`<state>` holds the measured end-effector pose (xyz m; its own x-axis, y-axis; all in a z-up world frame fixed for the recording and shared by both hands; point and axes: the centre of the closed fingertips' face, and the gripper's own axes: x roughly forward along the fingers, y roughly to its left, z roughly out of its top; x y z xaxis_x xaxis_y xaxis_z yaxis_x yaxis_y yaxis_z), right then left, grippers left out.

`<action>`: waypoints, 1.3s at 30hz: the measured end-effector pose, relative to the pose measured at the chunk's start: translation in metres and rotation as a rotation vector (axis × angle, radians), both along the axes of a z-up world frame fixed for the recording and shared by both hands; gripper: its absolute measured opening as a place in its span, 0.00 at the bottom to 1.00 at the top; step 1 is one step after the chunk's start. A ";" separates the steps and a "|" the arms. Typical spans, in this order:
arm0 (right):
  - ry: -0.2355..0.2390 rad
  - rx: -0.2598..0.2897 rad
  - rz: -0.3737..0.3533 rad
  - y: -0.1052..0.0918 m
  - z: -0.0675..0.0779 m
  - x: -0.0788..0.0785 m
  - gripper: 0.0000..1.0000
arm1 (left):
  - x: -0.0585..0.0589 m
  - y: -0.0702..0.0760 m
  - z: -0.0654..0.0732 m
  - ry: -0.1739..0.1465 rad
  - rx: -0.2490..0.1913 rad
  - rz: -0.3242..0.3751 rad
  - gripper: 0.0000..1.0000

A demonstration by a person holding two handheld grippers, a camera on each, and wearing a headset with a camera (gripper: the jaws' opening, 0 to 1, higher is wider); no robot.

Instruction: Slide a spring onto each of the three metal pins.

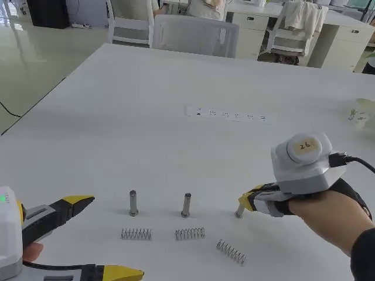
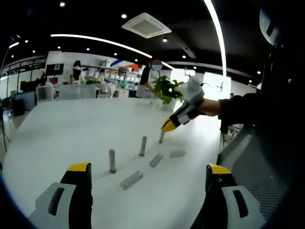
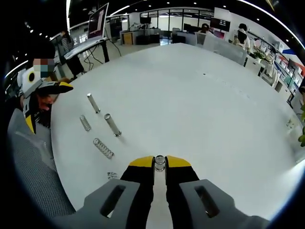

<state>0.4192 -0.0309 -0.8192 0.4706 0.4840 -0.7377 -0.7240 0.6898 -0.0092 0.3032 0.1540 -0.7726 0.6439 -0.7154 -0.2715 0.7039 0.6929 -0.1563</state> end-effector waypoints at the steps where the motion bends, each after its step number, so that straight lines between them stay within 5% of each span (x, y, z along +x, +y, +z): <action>1: -0.003 -0.002 0.003 0.000 0.000 -0.001 0.05 | 0.000 0.000 0.000 0.001 0.001 -0.001 0.96; 11: -0.016 -0.017 0.032 0.000 -0.001 -0.002 0.06 | -0.001 -0.001 -0.001 0.002 0.002 -0.004 0.96; 24: -0.046 -0.012 0.025 -0.008 0.003 -0.003 0.19 | -0.002 -0.002 0.000 0.003 0.003 -0.006 0.96; 39: 0.001 0.003 0.060 -0.013 -0.002 -0.035 0.19 | -0.002 -0.005 -0.001 0.004 0.005 -0.013 0.96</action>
<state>0.3847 -0.0436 -0.8216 0.4397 0.5136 -0.7368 -0.7643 0.6448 -0.0066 0.3007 0.1490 -0.7737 0.6330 -0.7224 -0.2782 0.7125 0.6842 -0.1556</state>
